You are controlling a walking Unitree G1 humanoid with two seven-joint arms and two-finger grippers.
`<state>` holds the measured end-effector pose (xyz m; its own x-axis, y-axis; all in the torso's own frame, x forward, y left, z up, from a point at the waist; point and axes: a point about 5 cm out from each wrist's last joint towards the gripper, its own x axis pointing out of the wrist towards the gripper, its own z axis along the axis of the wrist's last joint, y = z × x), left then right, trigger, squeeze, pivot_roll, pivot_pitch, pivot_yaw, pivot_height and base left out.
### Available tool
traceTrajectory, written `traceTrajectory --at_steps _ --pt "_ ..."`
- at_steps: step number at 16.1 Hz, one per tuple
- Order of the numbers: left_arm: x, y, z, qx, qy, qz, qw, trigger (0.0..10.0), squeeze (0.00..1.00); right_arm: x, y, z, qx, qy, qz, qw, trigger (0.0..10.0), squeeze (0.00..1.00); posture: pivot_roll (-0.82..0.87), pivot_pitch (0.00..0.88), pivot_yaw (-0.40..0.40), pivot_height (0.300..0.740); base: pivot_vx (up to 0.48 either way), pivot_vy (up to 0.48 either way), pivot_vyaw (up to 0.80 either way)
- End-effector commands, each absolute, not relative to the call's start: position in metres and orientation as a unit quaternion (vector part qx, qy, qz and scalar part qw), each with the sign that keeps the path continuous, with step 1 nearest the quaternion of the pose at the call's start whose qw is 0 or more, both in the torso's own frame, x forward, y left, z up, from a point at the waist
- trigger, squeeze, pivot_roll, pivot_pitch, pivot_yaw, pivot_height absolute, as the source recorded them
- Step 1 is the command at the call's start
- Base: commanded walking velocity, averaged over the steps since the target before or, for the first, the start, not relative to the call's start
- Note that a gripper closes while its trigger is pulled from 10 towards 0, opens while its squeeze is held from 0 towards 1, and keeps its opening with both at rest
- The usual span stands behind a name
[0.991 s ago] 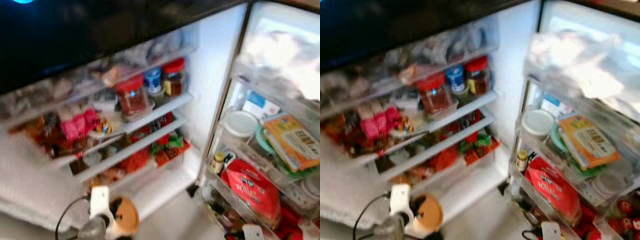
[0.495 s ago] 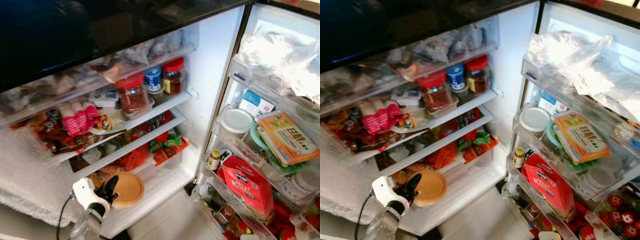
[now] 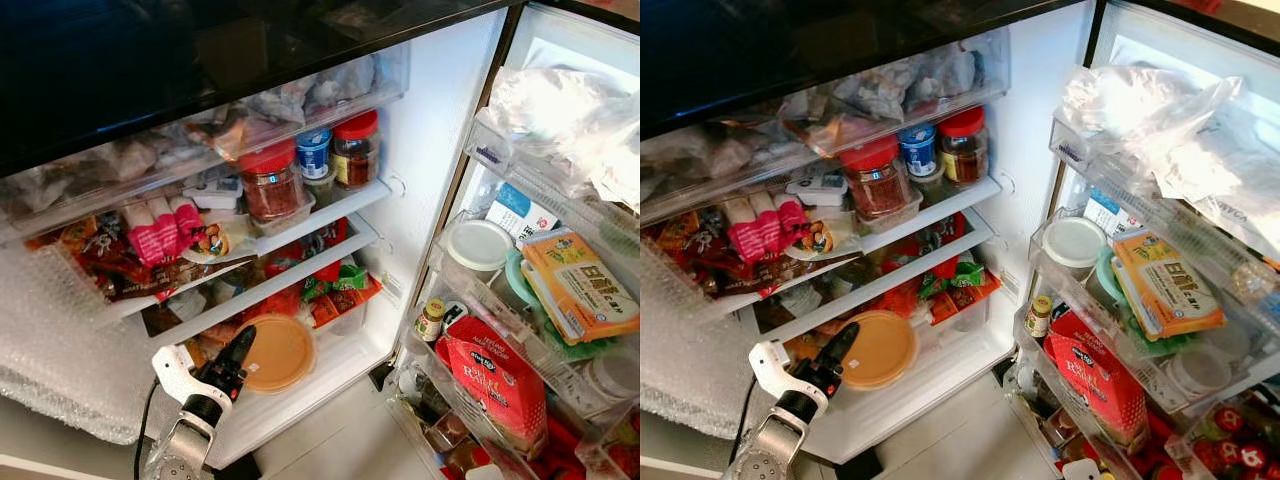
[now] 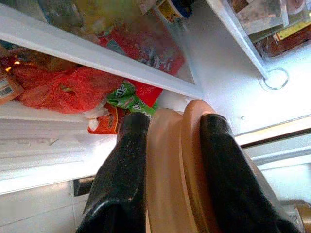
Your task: Restocking fridge
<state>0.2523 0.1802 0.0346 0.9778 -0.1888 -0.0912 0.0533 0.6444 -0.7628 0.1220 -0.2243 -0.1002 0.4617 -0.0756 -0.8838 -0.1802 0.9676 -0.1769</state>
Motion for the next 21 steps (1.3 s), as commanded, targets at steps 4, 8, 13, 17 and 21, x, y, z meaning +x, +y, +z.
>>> traceTrajectory --at_steps 4,8,13,17,21 --pt "0.252 0.182 0.031 -0.408 0.093 -0.064 0.906 10.0 0.0 0.105 -0.228 -0.104 -0.149 0.538 0.054 0.828 10.0 0.0 -0.09 0.101 0.028 0.74 0.0 0.0 0.0" --pt "0.255 0.181 0.036 -0.405 0.087 -0.066 0.908 10.0 0.0 0.101 -0.236 -0.104 -0.163 0.547 0.046 0.82 10.0 0.0 -0.08 0.105 0.023 0.725 0.0 0.0 0.0" --pt "0.264 0.176 0.042 -0.399 0.083 -0.075 0.91 10.0 0.0 0.12 -0.208 -0.105 -0.137 0.529 0.052 0.836 10.0 0.0 -0.08 0.103 0.024 0.68 0.0 0.0 0.0" --pt "0.269 0.175 0.048 -0.398 0.072 -0.075 0.912 10.0 0.0 0.118 -0.204 -0.106 -0.135 0.527 0.053 0.838 10.0 0.0 -0.08 0.103 0.024 0.68 0.0 0.0 0.0" --pt "0.27 0.173 0.047 -0.399 0.072 -0.073 0.911 10.0 0.0 0.104 -0.226 -0.105 -0.149 0.539 0.045 0.828 10.0 0.0 -0.08 0.1 0.023 0.68 0.0 0.0 0.0"
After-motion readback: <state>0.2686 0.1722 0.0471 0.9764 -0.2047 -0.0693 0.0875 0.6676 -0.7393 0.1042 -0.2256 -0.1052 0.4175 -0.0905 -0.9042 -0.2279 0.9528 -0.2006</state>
